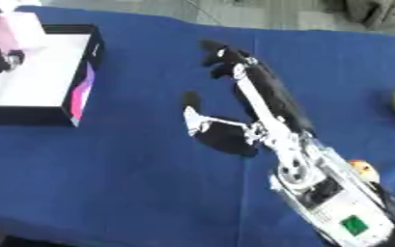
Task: Pick up the objects with one hand, pass them to the other hand, and then place them into the box on the other side of the table.
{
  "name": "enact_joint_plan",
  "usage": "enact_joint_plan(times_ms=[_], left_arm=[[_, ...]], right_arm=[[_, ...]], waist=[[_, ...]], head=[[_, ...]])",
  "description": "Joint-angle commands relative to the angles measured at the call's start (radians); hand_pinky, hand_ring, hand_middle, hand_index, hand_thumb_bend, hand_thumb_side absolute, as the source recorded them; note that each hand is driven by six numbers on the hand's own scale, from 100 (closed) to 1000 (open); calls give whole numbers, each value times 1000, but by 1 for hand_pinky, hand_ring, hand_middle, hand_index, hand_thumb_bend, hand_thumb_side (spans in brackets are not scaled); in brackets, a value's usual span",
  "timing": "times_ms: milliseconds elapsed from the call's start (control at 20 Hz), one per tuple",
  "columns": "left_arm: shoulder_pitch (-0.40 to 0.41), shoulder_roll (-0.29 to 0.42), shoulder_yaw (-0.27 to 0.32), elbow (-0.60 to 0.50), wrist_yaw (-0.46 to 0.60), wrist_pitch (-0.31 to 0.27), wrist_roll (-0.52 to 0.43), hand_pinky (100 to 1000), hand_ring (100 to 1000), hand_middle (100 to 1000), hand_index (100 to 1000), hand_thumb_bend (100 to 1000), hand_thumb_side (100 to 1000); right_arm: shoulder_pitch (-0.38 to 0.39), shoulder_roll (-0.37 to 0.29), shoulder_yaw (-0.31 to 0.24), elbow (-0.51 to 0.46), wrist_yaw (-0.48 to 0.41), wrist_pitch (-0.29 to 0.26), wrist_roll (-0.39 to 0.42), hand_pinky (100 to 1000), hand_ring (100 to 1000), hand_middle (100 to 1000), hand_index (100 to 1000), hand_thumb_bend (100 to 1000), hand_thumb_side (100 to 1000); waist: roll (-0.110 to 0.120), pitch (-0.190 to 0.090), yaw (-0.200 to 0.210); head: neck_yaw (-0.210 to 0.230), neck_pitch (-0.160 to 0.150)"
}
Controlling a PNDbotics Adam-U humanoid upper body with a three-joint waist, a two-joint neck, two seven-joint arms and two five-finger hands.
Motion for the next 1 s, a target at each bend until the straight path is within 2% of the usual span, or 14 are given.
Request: enact_joint_plan(times_ms=[50, 100, 200, 300, 350, 400, 500, 650, 750, 850, 900, 950, 1000], left_arm=[[-32, -4, 15, 100, -1, -36, 13, 794, 683, 572, 704, 260, 100], [-35, -11, 17, 123, -1, -47, 15, 820, 738, 658, 763, 301, 125], [-40, -20, 20, 157, -2, -64, 13, 863, 817, 770, 841, 397, 268], [-44, -25, 20, 181, -11, -76, 1, 897, 863, 811, 886, 479, 370], [-45, -26, 21, 191, -19, -79, -8, 919, 887, 832, 908, 566, 481], [-46, -27, 22, 201, -29, -80, -20, 933, 901, 844, 924, 637, 556], [-48, -29, 27, 215, -51, -81, -47, 939, 905, 849, 940, 738, 642], [-47, -32, 44, 207, -70, -77, -76, 940, 907, 862, 954, 784, 738], [-43, -27, 58, 186, -67, -67, -92, 947, 914, 875, 966, 819, 757], [-41, -18, 71, 161, -66, -55, -106, 941, 909, 871, 965, 761, 712], [-40, -15, 82, 144, -60, -47, -108, 933, 902, 865, 961, 687, 682], [-40, -13, 96, 122, -51, -34, -100, 922, 891, 855, 953, 593, 670], [-38, -8, 115, 79, -37, -16, -78, 898, 870, 834, 936, 435, 666]], right_arm=[[-19, -60, -45, -21, -1, -41, -11, 876, 785, 773, 921, 100, 193], [-18, -78, -65, -21, -3, -46, -20, 876, 788, 772, 917, 100, 185], [-16, -116, -112, -21, -16, -49, -38, 876, 791, 773, 914, 108, 154], [-13, -162, -171, -21, -31, -43, -53, 878, 794, 779, 919, 115, 146], [-11, -188, -202, -21, -41, -34, -56, 879, 799, 784, 922, 136, 134], [-7, -217, -233, -21, -51, -23, -56, 879, 799, 787, 927, 142, 142], [3, -265, -284, -21, -73, 8, -39, 878, 798, 788, 932, 144, 171], [22, -332, -349, -21, -122, 62, 6, 882, 808, 802, 944, 168, 191], [37, -378, -387, -21, -139, 94, 40, 883, 811, 804, 943, 191, 183], [53, -426, -415, -21, -134, 120, 66, 885, 816, 811, 945, 206, 201], [60, -446, -427, -21, -129, 129, 77, 885, 818, 813, 943, 214, 200], [68, -464, -436, -21, -124, 137, 89, 885, 821, 816, 943, 223, 205], [82, -488, -445, -21, -114, 150, 109, 887, 828, 822, 939, 244, 211]], waist=[[4, -16, -3], [3, -16, -4], [1, -17, -6], [0, -19, -8], [0, -20, -9], [-1, -20, -10], [0, -20, -12], [2, -18, -12], [4, -17, -12], [7, -16, -11], [8, -16, -11], [9, -15, -10], [10, -14, -7]], head=[[13, -12], [14, -12], [14, -10], [13, -8], [12, -7], [9, -6], [3, -6], [-18, -3], [-38, 3], [-57, 7], [-66, 8], [-75, 8], [-89, 7]])
